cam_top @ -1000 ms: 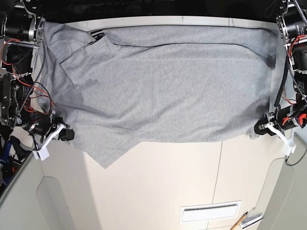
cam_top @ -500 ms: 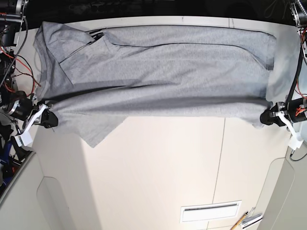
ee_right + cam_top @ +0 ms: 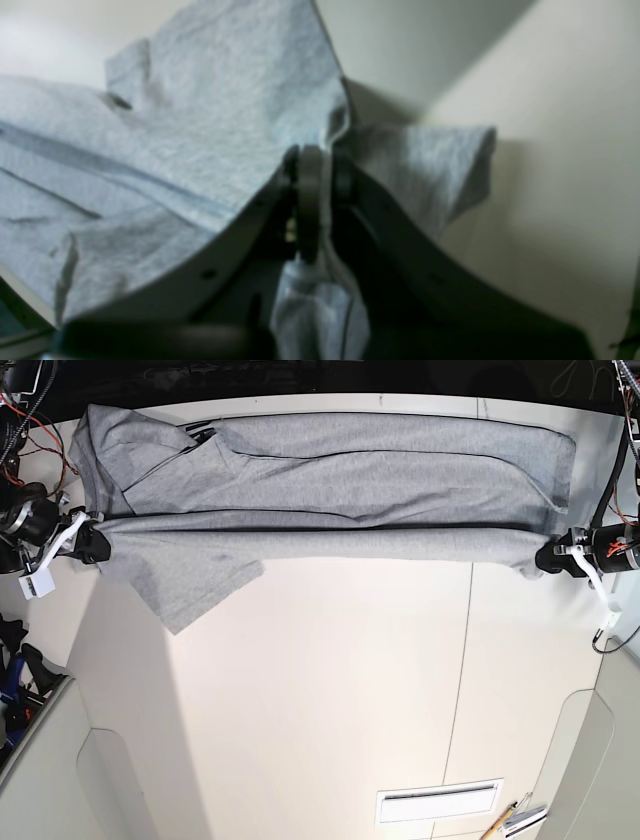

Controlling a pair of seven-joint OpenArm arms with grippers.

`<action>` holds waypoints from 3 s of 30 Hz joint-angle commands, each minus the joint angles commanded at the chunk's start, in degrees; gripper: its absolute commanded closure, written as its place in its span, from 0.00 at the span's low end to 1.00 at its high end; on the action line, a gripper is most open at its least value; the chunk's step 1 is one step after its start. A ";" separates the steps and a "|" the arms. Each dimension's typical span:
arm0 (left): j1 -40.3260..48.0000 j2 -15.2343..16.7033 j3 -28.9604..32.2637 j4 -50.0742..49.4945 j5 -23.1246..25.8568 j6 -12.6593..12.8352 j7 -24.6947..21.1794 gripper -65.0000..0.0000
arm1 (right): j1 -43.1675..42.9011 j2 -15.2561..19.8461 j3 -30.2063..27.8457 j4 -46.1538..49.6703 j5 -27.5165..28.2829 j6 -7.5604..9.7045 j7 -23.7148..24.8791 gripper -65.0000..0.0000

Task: Fold the T-shirt properly
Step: 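Lift and fold the grasped edge over onto the first fold, then regrasp the folded strip with the right gripper and drag it into line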

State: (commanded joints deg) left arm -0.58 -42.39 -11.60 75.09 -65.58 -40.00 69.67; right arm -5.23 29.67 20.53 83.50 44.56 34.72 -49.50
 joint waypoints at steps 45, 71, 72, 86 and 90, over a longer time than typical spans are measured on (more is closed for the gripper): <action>1.70 2.54 0.00 0.00 -1.51 0.00 -0.63 1.00 | 16.33 -11.43 -14.29 -18.53 -10.27 -0.85 6.64 0.56; 1.73 1.27 0.00 0.02 -6.86 0.00 4.81 1.00 | 3.13 -3.80 -9.97 15.69 0.07 -0.37 -7.43 1.00; 1.75 0.87 0.00 0.02 -7.61 0.00 5.64 1.00 | 1.44 -3.78 -8.85 17.16 0.07 -0.37 -7.45 1.00; 4.79 -4.24 0.00 0.04 -19.42 0.00 10.33 1.00 | -14.60 -3.80 -3.32 24.79 2.12 -0.37 -7.56 1.00; 7.37 -5.57 0.00 0.04 -19.42 0.00 10.33 1.00 | -15.87 -3.82 -3.28 24.76 2.10 -0.37 -7.54 1.00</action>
State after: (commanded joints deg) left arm 6.79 -47.97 -11.60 75.13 -85.00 -40.00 80.00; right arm -21.10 25.85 17.26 108.27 46.65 34.35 -57.04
